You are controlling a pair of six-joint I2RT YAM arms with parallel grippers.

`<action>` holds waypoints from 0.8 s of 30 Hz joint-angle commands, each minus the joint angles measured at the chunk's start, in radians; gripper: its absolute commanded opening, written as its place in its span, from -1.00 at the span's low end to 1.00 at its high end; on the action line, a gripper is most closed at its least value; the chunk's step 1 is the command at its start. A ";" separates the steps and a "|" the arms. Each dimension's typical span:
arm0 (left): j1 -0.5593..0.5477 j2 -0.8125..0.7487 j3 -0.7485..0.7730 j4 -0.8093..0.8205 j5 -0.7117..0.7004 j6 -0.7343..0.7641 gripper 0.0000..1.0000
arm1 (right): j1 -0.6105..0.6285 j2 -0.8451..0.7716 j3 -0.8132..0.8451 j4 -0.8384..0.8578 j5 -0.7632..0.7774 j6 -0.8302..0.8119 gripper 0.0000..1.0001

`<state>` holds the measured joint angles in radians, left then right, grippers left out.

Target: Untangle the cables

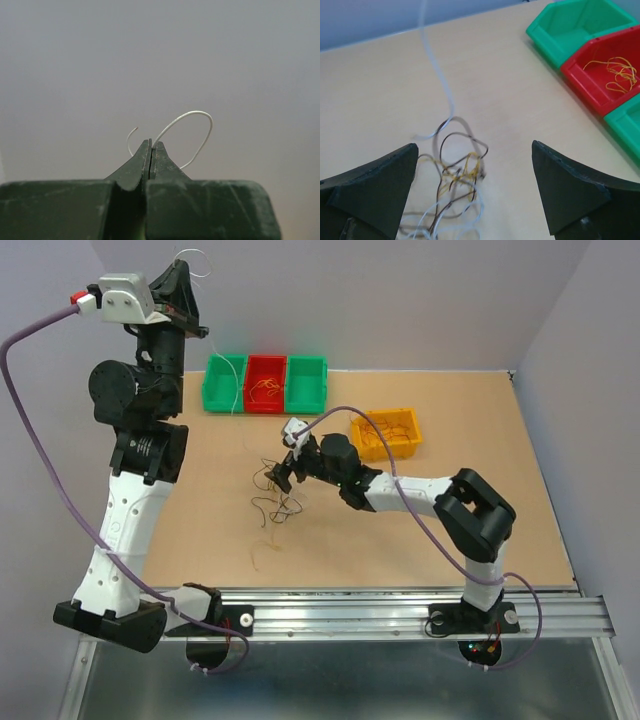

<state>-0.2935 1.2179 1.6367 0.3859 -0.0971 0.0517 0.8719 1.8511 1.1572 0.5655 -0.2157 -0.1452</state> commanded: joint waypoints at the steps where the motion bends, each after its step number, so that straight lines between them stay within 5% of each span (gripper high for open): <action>1: -0.018 -0.017 -0.014 0.051 0.008 -0.016 -1.00 | 0.002 0.138 0.125 0.168 0.078 0.041 1.00; 4: -0.019 -0.012 0.023 0.033 0.007 -0.023 -1.00 | 0.003 0.241 0.217 0.171 0.070 0.036 1.00; 5: -0.021 -0.003 0.058 0.012 0.002 -0.026 -1.00 | 0.003 0.262 0.237 0.172 0.073 0.033 0.85; 7: -0.021 0.008 0.089 0.004 -0.004 -0.021 -1.00 | 0.001 0.305 0.280 0.171 0.079 0.026 0.35; 8: -0.021 0.023 0.128 0.004 -0.021 -0.012 -1.00 | -0.001 0.328 0.282 0.171 0.079 0.021 -0.16; 11: -0.021 0.096 0.225 -0.001 -0.081 0.026 -1.00 | 0.001 0.333 0.250 0.171 0.039 0.026 -0.99; 19: -0.007 0.388 0.641 0.099 -0.334 0.358 -1.00 | -0.001 0.199 0.055 0.042 -0.144 -0.080 -0.99; 24: 0.039 0.404 0.497 0.137 -0.290 0.340 -1.00 | -0.001 0.042 -0.075 -0.066 -0.130 -0.146 -0.99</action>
<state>-0.2878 1.6283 2.2383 0.4465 -0.3779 0.3367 0.8715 2.0338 1.1641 0.5320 -0.3229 -0.2153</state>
